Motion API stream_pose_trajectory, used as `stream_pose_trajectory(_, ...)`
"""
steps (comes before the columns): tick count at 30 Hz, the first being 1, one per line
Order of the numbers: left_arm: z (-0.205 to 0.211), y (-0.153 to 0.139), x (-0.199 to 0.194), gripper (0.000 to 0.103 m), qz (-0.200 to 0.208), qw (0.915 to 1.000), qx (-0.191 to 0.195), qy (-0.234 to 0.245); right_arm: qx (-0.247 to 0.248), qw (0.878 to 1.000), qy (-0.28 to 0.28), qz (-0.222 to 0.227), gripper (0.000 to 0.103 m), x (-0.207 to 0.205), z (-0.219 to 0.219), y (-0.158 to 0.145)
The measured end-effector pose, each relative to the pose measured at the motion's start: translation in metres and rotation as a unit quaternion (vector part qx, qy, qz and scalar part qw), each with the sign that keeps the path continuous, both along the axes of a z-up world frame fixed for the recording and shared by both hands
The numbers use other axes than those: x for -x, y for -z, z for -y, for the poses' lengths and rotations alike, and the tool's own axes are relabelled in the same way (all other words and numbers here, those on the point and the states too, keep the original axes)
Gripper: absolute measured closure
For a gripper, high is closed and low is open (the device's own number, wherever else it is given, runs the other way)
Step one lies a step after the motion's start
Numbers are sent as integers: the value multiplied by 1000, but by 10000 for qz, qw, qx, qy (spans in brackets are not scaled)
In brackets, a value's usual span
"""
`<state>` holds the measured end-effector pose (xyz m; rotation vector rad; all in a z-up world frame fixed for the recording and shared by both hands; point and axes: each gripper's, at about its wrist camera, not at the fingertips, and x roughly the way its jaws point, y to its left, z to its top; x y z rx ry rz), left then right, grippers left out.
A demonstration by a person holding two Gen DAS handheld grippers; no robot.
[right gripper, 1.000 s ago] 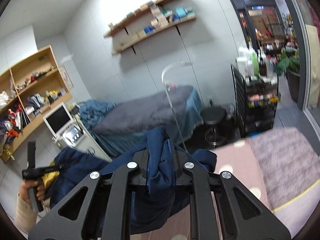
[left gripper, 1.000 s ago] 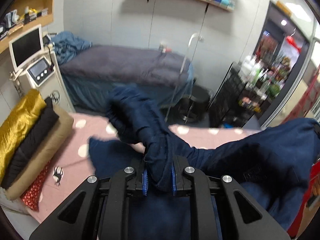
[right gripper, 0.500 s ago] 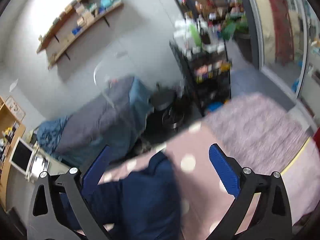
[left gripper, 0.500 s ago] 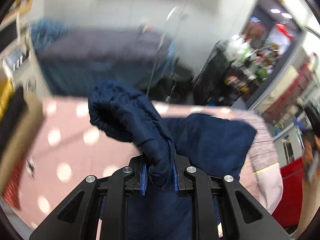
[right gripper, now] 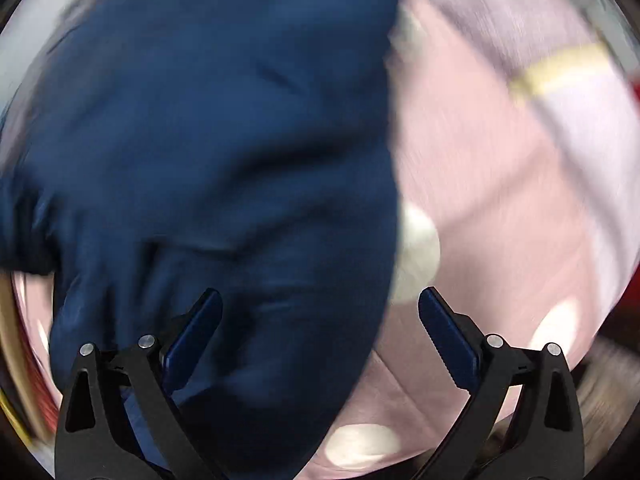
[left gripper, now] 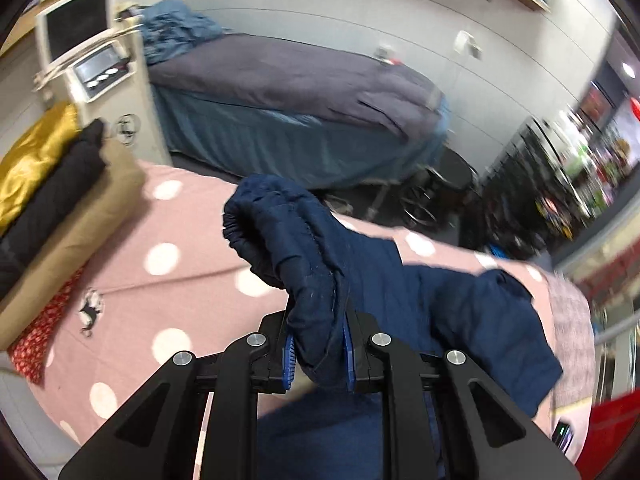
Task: Fold large clothes
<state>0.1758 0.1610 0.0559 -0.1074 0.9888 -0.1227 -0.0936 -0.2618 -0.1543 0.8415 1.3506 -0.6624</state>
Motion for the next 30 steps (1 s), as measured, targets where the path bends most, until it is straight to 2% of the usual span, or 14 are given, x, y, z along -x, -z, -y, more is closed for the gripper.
stream_pose_trajectory(1, -11, -3, -3, 86, 17, 9999, 11, -128, -130, 9997, 59, 218, 16, 3, 4, 6)
stream_pose_trajectory(2, -18, -5, -5, 86, 27, 9998, 24, -214, -220, 9993, -26, 300, 54, 0, 6, 8)
stream_pose_trajectory(3, -30, -10, -7, 86, 46, 9993, 41, -369, -272, 9989, -140, 344, 72, -4, 7, 7)
stream_pose_trajectory(4, -39, -12, -9, 87, 54, 9989, 63, -472, -202, 9987, -278, 376, 86, -11, 8, 0)
stream_pose_trajectory(6, -66, -22, -11, 87, 116, 9969, 169, -758, 41, 9967, -454, 667, 92, -24, 11, -28)
stream_pose_trajectory(8, -87, -34, -11, 87, 220, 9948, 264, -959, 288, 9932, -540, 989, 93, -36, 16, -61)
stream_pose_trajectory(15, -133, -88, 3, 87, 742, 9878, 508, -1273, 1780, 9566, -1387, 1845, 94, -75, 62, -203)
stream_pose_trajectory(17, -137, -99, 6, 87, 830, 9864, 516, -1325, 1926, 9491, -1465, 2017, 95, -77, 76, -224)
stream_pose_trajectory(20, -137, -112, 11, 87, 1114, 9829, 134, -1463, 2476, 9283, -2005, 1916, 94, -89, 88, -247)
stream_pose_trajectory(22, -140, -113, 12, 87, 1118, 9815, 160, -1543, 2217, 9371, -1820, 1990, 91, -92, 100, -245)
stream_pose_trajectory(24, -141, -104, 10, 87, 985, 9826, 247, -1553, 1435, 9659, -1284, 1730, 80, -92, 131, -217)
stream_pose_trajectory(27, -126, -69, 2, 86, 687, 9876, -280, -1382, 955, 9804, -1182, 1251, 70, -92, 135, -181)
stream_pose_trajectory(29, -116, -32, -3, 86, 409, 9884, -529, -1363, 1071, 9827, -1325, 724, 39, -87, 126, -147)
stream_pose_trajectory(30, -114, -18, -4, 84, 260, 9885, -573, -1379, 1174, 9825, -1300, 638, 36, -81, 124, -135)
